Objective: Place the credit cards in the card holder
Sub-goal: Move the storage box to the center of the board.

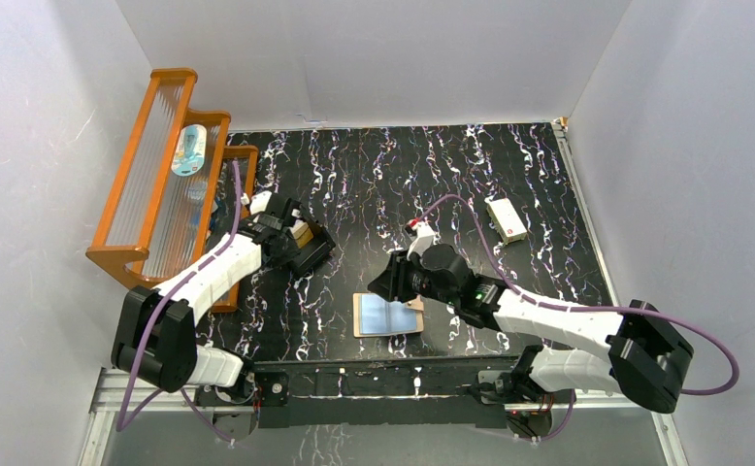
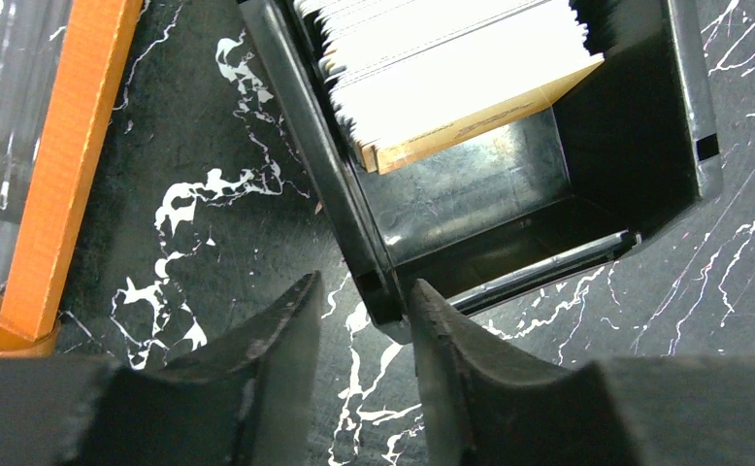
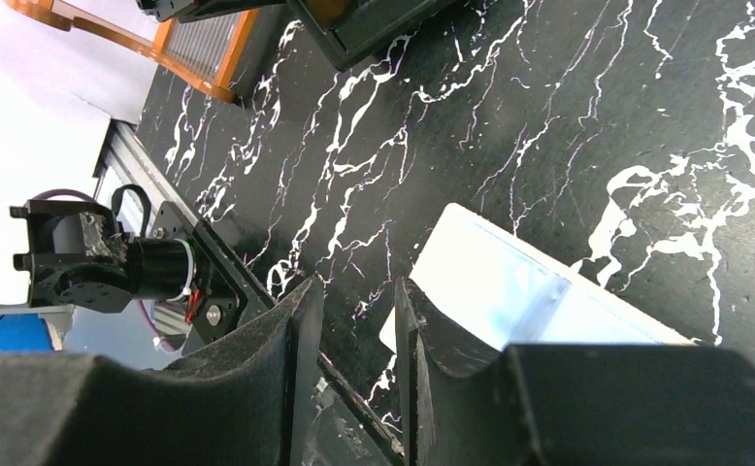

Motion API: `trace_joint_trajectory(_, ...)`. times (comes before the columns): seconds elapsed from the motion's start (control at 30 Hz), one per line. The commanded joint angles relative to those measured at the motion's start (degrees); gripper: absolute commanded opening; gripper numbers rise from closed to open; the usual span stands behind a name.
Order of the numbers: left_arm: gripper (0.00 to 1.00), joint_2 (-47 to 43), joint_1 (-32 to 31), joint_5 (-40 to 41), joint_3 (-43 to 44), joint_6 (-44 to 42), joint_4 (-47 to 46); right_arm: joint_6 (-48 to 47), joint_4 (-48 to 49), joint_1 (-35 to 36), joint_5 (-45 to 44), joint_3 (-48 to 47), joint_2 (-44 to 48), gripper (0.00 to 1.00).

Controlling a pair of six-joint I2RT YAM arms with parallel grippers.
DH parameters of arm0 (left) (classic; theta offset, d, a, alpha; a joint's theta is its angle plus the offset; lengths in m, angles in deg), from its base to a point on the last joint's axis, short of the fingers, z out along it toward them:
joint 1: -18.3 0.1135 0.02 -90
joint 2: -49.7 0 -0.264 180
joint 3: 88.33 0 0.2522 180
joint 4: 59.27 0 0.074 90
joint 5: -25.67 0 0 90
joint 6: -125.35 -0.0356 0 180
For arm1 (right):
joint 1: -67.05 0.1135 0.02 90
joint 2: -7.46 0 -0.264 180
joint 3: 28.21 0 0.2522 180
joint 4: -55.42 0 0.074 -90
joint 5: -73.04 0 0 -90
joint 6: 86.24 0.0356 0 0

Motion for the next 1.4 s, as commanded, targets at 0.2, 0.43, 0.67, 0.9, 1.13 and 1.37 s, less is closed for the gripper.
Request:
trace_joint_trajectory(0.2, 0.15, 2.4, 0.2, -2.8, 2.2, -3.7, -2.0, -1.7, -0.4, 0.3, -4.5, 0.2, 3.9, 0.42)
trace_joint_trajectory(0.43, 0.11, 3.1, 0.2, -10.4, 5.9, -6.1, -4.8, -0.8, -1.3, 0.3, -4.4, -0.9, 4.2, 0.42)
trace_joint_trajectory(0.67, 0.11, 4.6, -0.2, -16.7, 7.9, -10.2, -10.1, -3.1, -2.3, 0.2, -3.9, -1.4, 4.8, 0.45)
trace_joint_trajectory(0.9, 0.09, 6.7, -2.2, -19.7, 8.7, -13.7, -15.5, -6.3, -4.6, 0.2, -4.6, -1.9, 6.5, 0.47)
trace_joint_trajectory(1.13, 0.09, 11.7, -5.0, -22.6, 11.1, -16.7, -19.8, -10.6, -4.7, 0.1, -4.5, -2.1, 7.9, 0.47)
trace_joint_trajectory(1.37, 0.13, 14.1, -5.4, -23.7, 12.4, -17.5, -22.2, -22.0, -10.1, 0.0, -8.6, -9.2, 6.8, 0.51)
